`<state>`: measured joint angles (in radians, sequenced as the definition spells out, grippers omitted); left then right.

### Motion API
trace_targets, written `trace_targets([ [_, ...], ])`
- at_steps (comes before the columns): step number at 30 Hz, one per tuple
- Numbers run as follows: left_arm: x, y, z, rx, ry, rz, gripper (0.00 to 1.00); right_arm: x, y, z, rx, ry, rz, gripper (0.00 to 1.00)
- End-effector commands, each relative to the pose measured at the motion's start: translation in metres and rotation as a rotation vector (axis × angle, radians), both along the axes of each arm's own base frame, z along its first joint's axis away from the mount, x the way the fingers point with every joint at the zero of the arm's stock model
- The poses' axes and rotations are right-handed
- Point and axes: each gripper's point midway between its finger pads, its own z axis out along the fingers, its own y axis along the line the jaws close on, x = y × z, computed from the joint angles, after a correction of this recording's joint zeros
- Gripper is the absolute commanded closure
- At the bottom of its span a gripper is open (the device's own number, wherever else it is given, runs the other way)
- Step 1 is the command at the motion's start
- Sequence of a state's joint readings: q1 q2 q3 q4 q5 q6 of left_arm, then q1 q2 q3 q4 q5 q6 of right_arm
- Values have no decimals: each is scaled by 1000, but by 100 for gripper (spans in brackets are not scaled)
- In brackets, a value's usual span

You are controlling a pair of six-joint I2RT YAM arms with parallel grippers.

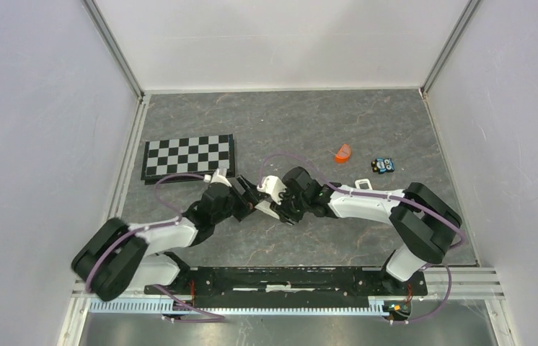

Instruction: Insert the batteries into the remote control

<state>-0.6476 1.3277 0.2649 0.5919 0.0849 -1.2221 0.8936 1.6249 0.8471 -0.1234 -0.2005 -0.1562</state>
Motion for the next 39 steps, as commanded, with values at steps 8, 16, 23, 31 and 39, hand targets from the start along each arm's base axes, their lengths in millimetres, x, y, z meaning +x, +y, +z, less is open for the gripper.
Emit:
trace_targets([
  [8,-1,108,-1,437,68,266,2,7,-24,16,-152,-106,132,86],
  [16,11,126,20,430,21,310,7,-7,-31,8,-246,-70,180,81],
  [23,19,128,34,424,-17,306,5,-6,-32,-3,-320,-44,154,73],
  [31,22,127,45,429,-73,272,0,-5,-23,12,-270,-66,143,38],
  [39,24,121,50,409,-96,221,0,14,-7,74,2,-133,43,25],
])
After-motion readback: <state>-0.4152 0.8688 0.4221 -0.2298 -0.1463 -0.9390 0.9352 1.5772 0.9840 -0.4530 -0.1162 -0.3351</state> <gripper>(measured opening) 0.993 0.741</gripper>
